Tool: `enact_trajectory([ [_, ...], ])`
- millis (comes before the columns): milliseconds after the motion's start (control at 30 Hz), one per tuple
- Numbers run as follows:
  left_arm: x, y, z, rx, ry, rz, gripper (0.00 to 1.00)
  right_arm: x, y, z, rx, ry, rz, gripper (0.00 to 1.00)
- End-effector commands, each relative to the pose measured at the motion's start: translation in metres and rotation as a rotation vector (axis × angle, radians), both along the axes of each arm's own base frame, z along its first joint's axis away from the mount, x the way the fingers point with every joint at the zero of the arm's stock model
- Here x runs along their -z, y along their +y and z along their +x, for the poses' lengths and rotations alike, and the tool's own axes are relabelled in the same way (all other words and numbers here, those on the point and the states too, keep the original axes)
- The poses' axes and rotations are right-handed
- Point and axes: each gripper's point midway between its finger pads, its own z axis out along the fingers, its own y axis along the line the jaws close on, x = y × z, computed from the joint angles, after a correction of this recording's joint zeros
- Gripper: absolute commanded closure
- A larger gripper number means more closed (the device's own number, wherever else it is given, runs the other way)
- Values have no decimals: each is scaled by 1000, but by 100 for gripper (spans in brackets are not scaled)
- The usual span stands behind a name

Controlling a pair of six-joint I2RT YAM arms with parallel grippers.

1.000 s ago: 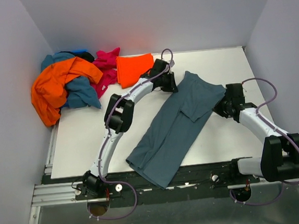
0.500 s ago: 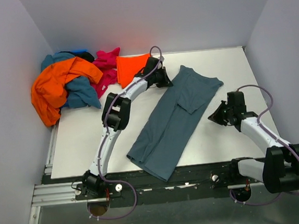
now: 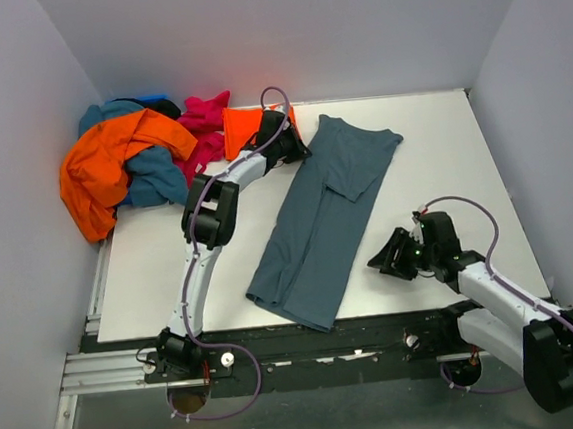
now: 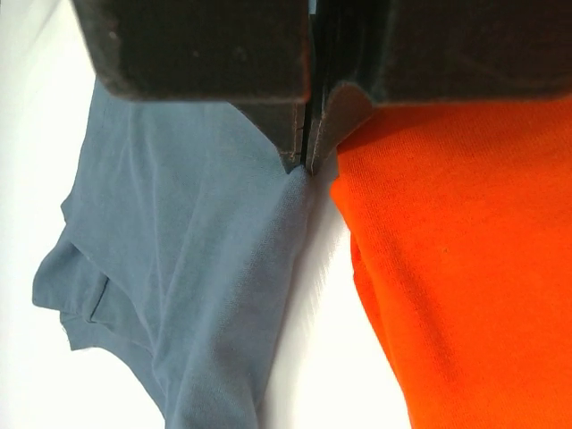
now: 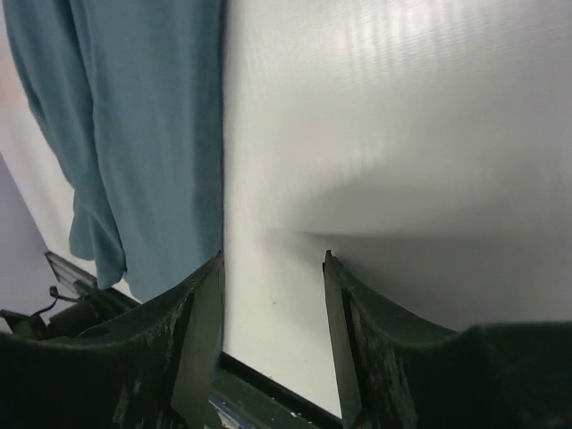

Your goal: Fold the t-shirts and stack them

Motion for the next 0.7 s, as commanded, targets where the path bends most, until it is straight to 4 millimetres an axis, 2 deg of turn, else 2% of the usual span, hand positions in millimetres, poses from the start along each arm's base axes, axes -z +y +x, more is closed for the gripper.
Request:
enact_trajectory([
  [0, -16, 0, 1, -22, -65, -36, 100, -7, 27, 0, -54, -10, 71, 43],
  [100, -19, 0, 1, -10, -88, -31, 100, -8, 44, 3, -80, 8, 66, 43],
  [300, -17, 3, 4, -16, -102, -15, 100, -1, 56, 12, -73, 48, 43, 46],
  [400, -19, 3, 6, -24, -95, -32, 100, 3, 57, 18, -68, 62, 6, 58],
  [667, -22, 5, 5, -45, -91, -40, 100, 13, 55, 24, -60, 98, -41, 65],
])
